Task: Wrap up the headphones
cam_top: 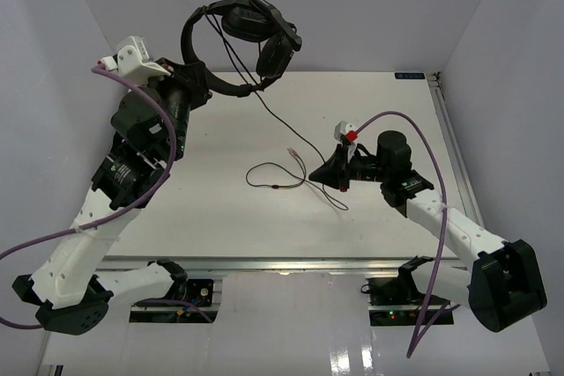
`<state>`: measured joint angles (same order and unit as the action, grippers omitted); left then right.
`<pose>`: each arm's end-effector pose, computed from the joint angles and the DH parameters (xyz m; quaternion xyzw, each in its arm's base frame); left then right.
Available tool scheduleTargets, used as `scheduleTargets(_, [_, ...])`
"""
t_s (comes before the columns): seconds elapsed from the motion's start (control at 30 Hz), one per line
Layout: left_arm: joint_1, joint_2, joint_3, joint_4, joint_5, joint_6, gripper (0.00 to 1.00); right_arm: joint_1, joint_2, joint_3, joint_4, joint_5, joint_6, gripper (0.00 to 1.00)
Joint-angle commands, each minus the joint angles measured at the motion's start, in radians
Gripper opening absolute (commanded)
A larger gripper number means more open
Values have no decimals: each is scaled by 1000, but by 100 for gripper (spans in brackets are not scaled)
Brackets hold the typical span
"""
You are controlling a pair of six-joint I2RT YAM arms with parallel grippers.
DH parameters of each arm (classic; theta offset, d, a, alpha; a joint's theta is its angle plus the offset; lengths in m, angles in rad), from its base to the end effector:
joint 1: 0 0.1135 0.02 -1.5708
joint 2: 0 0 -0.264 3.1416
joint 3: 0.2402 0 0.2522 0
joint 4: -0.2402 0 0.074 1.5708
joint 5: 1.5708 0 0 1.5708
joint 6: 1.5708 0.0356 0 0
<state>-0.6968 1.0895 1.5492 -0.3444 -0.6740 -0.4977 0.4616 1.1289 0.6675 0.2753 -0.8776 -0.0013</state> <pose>0.1614 -0.1061 0.5217 -0.1833 0.6492 -0.2144 0.7064 0.2101 0.1351 0.2789 -0.4238 0.6160 0.4502 0.4880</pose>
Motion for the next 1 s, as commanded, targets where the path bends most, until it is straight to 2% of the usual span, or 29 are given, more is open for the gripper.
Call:
scheduleTargets(0.0, [3, -40, 16, 18, -18, -12, 0, -35, -31, 7, 91, -44, 66, 8])
scheduleTargets(0.23, [3, 12, 33, 53, -99, 99, 0, -20, -57, 16, 42, -113, 10, 8])
scheduleTargets(0.37, [10, 54, 31, 126, -125, 134, 0, 41, -71, 66, -116, -108, -130, 8])
scheduleTargets(0.57, [30, 176, 80, 111, -144, 190, 0, 57, -124, 177, -305, -62, -283, 8])
scheduleTargets(0.7, [103, 185, -24, 123, -129, 228, 0, 58, -154, 299, -466, -16, -389, 8])
scheduleTargets(0.8, [200, 180, -117, 85, -72, 175, 0, 57, -162, 407, -580, 37, -459, 8])
scheduleTargets(0.87, [255, 170, -195, 81, -25, 149, 0, 58, -163, 474, -617, 63, -494, 8])
scheduleTargets(0.97, [281, 175, -296, 92, 2, 144, 0, 58, -154, 537, -652, 76, -509, 8])
